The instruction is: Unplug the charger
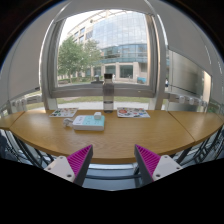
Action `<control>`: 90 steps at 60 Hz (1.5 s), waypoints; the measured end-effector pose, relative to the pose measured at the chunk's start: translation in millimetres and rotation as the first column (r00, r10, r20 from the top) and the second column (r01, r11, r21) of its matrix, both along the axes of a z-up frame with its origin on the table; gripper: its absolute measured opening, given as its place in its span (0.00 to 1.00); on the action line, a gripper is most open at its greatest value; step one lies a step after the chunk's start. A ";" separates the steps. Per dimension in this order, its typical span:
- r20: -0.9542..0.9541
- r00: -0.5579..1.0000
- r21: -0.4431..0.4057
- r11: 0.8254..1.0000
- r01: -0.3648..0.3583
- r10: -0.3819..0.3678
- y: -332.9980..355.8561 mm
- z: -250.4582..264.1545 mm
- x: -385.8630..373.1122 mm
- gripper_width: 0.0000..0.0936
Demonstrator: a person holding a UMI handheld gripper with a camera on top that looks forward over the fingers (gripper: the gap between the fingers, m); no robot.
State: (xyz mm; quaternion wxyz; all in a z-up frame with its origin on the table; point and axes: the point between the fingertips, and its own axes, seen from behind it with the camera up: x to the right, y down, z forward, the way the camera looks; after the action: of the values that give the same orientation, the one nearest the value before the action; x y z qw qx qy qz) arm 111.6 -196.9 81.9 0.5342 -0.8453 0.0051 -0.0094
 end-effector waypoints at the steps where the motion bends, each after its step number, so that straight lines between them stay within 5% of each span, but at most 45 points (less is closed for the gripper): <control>1: -0.001 1.000 0.002 1.000 -0.007 0.007 1.6 0.7 -1.8 0.90; 18: 0.049 0.998 0.036 0.999 -0.041 0.039 148.6 6.1 -43.8 0.88; 32: 0.078 0.997 -0.071 0.997 -0.011 0.016 252.7 -28.6 -70.3 0.82; 39: 0.102 0.995 -0.130 0.991 0.016 -0.002 281.2 -50.9 -71.7 0.66; 45: 0.076 0.997 -0.155 0.988 0.030 -0.018 292.5 -60.9 -75.7 0.34; 48: 0.090 0.996 -0.157 0.987 0.040 -0.026 292.0 -60.6 -73.0 0.27; 66: 0.008 0.997 -0.186 0.980 0.075 -0.075 289.1 -47.7 -73.4 0.16; 70: 0.009 0.998 0.020 0.998 0.060 -0.060 298.1 40.6 -61.4 0.16; 74: 0.063 0.993 0.176 0.981 0.083 -0.096 290.5 130.5 -31.3 0.16; 78: 0.071 0.988 0.226 0.967 0.115 -0.134 282.2 172.0 5.4 0.16; 82: 0.041 0.986 0.190 0.970 0.152 -0.162 269.0 155.1 37.0 0.15; 90: -0.044 0.983 -0.031 0.984 0.176 -0.177 262.8 42.4 71.0 0.15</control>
State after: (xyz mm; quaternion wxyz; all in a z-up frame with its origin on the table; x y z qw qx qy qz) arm 182.6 65.9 124.3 0.5195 -0.8487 0.0923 -0.0369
